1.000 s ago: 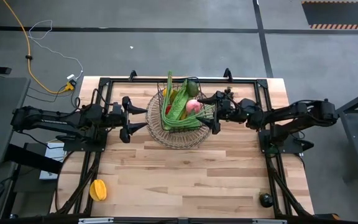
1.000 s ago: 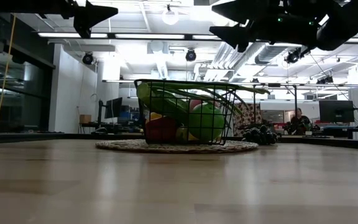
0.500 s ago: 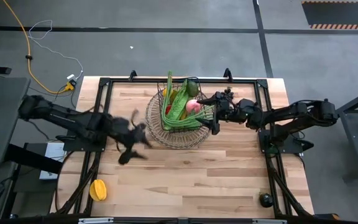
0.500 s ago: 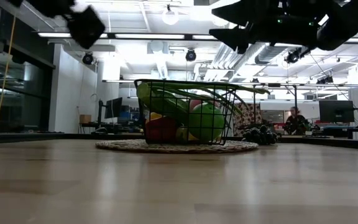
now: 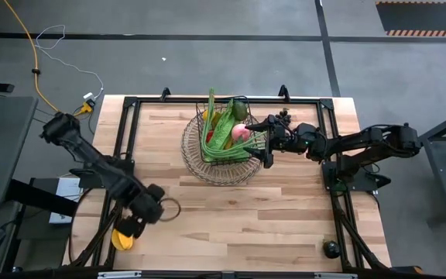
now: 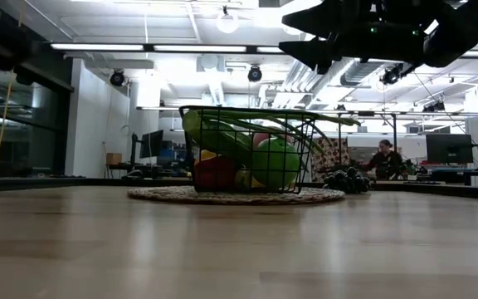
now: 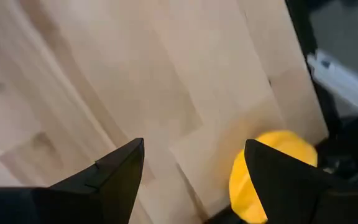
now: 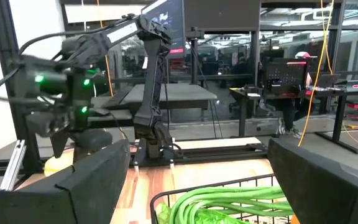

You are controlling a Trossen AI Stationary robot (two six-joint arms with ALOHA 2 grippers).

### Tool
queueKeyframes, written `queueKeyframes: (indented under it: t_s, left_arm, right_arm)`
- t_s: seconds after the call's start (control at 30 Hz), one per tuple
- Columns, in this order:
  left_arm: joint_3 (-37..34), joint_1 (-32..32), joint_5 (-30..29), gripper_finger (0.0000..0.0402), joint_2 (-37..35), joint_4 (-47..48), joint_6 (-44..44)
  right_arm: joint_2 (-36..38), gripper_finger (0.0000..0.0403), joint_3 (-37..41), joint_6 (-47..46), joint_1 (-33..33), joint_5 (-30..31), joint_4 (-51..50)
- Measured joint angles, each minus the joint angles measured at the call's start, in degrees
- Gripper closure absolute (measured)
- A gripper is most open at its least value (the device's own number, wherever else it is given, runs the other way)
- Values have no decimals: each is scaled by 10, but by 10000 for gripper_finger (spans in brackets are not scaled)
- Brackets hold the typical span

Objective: Build produce basket
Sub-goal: Put the starfruit into the black mesh basket

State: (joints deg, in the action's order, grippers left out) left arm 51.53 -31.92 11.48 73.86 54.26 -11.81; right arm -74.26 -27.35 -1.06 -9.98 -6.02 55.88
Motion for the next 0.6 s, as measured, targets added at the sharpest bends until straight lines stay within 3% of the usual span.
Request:
queueKeyframes:
  t_s: [0.23,0.6]
  left_arm:
    - [0,-89,11,135,74,2,4]
    - [0,-127,135,135,171,2,20]
  right_arm:
    - [0,33,0,0,0,0,-3]
    - [0,33,0,0,0,0,-3]
